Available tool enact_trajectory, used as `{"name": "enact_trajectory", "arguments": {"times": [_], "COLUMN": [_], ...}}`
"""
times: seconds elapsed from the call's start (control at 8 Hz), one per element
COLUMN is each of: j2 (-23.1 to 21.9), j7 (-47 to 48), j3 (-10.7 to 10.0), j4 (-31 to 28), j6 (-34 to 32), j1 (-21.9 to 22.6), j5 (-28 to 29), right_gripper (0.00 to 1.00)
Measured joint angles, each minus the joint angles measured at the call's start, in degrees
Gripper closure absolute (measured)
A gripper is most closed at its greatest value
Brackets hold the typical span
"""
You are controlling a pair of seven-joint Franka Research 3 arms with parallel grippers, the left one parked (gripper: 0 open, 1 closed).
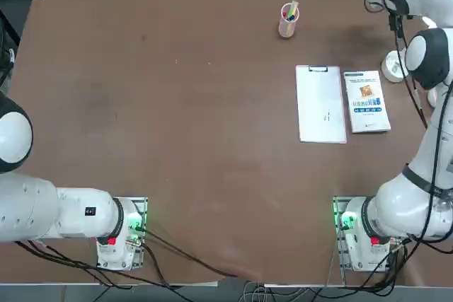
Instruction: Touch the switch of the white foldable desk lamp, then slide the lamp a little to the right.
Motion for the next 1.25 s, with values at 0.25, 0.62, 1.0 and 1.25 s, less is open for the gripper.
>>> {"name": "enact_trajectory", "arguments": {"times": [0.25,0.62,1.0,1.25], "j2": [-0.6,-9.1,-19.8,-26.3], "j7": [0.1,0.3,0.5,7.5], "j3": [0.2,0.1,0.1,0.1], "j4": [4.0,6.4,6.3,3.0], "j6": [-0.4,-5.7,-13.5,-16.5], "j1": [5.2,8.9,8.9,8.9], "j5": [0.4,13.3,26.2,30.1], "right_gripper": [0.0,0.0,0.0,0.0]}}
